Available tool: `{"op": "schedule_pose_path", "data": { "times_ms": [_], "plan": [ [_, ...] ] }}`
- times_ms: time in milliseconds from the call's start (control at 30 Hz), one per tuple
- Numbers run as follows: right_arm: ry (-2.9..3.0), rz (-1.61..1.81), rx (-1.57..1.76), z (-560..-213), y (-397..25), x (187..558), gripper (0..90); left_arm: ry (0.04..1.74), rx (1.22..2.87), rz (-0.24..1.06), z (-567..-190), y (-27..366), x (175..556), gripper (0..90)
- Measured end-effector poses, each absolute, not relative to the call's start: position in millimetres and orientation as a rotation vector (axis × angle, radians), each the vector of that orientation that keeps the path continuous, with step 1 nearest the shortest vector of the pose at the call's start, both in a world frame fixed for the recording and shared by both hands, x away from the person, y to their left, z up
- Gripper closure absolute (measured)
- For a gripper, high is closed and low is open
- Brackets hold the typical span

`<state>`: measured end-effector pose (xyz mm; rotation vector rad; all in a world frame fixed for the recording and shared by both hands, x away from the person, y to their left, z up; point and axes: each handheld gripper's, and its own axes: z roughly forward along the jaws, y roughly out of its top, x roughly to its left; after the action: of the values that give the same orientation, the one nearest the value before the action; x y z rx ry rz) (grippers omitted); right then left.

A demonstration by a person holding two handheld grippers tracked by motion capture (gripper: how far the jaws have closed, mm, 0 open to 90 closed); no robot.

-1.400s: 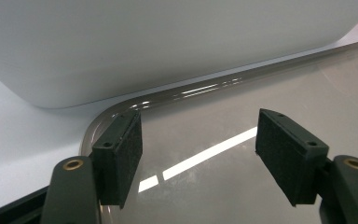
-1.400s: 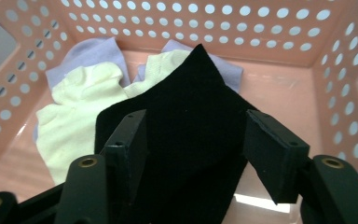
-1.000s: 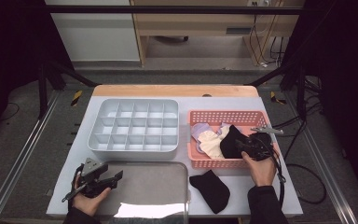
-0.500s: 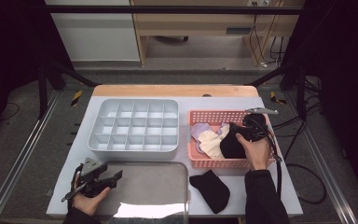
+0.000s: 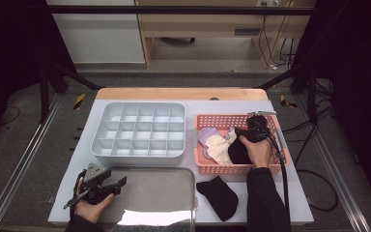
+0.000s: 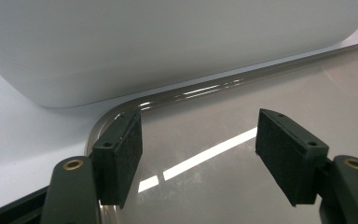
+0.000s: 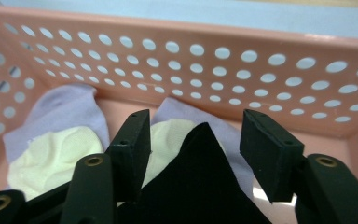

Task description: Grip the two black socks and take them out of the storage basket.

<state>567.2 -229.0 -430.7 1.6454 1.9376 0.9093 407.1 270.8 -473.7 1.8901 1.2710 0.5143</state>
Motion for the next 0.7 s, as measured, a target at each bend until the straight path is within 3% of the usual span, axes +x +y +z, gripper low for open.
{"op": "schedule_pose_path", "data": {
  "times_ms": [133,367,700],
  "plan": [
    [1.96,0.861,1.652,-435.9,-228.4,569.6,45.0,1.27,1.892,0.515,-473.6,270.7,406.9,31.4],
    [1.985,0.833,1.716,-440.0,-230.0,571.6,53.8,1.269,1.896,0.514,-473.9,270.5,406.9,31.4],
    [2.014,0.81,1.731,-438.6,-229.2,571.7,78.6,1.268,1.894,0.515,-473.4,270.8,406.5,31.5]
  ]
}}
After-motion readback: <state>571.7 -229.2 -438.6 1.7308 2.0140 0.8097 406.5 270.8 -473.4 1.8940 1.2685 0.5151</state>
